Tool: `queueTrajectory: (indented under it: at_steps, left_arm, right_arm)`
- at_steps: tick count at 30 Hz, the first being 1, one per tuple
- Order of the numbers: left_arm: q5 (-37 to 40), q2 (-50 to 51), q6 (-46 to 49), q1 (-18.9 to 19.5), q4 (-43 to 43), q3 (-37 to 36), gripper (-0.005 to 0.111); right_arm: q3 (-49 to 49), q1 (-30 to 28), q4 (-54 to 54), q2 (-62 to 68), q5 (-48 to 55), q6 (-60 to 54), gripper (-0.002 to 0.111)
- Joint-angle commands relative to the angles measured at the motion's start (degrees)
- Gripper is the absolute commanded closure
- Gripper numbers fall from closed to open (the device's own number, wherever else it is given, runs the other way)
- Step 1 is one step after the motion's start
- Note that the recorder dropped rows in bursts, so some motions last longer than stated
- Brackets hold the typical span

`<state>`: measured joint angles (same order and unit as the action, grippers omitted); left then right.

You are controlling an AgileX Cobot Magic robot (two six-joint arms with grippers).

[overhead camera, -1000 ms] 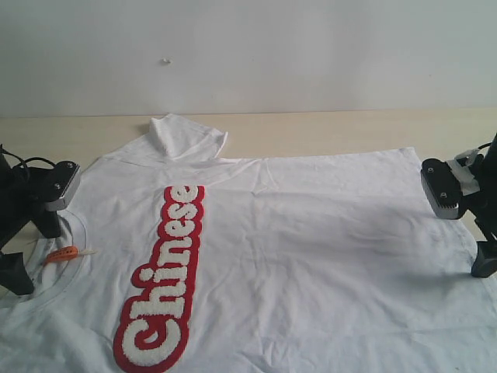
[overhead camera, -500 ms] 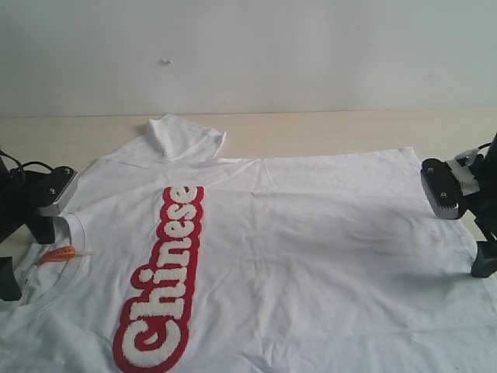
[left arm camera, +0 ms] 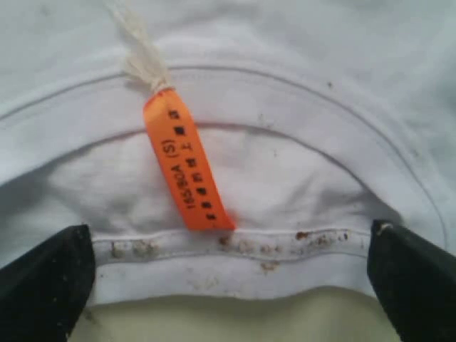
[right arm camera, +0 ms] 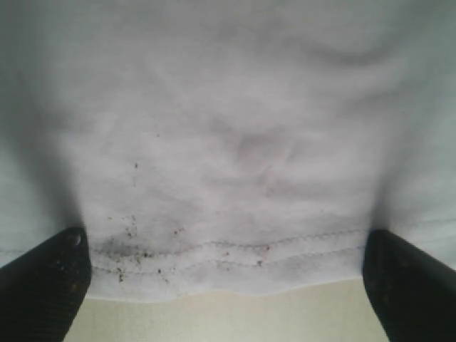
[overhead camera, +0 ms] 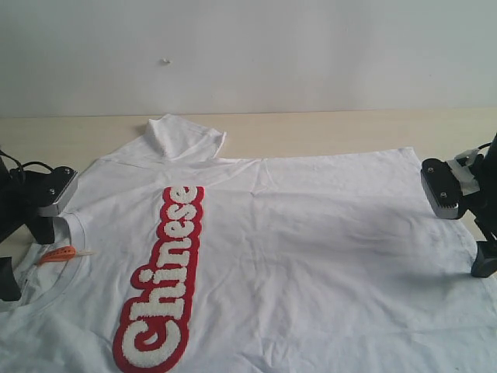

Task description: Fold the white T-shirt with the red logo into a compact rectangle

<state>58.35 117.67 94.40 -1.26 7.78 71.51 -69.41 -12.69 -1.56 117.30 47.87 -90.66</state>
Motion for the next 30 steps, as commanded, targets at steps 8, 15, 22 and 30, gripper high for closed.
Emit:
queueTrajectory:
  at_steps: [8,15,22,30]
  left_arm:
    - [0.87,0.41,-3.05,0.11,-1.19,-0.35,0.003]
    - [-4.3,0.41,-5.09,0.11,-1.54,-0.35,0.003]
    - [-6.08,1.36,-7.13,0.11,-1.23,-0.35,0.003]
    - [-8.05,2.0,-7.95,0.11,-1.35,-1.64,0.003]
  right_arm:
    - [0.48,0.03,0.04,1.42,-0.86,-0.09,0.003]
    - [0.48,0.03,0.04,1.42,-0.86,-0.09,0.003]
    - [0.48,0.03,0.04,1.42,-0.96,-0.09,0.003]
    - [0.48,0.03,0.04,1.42,-1.11,-0.09,0.003]
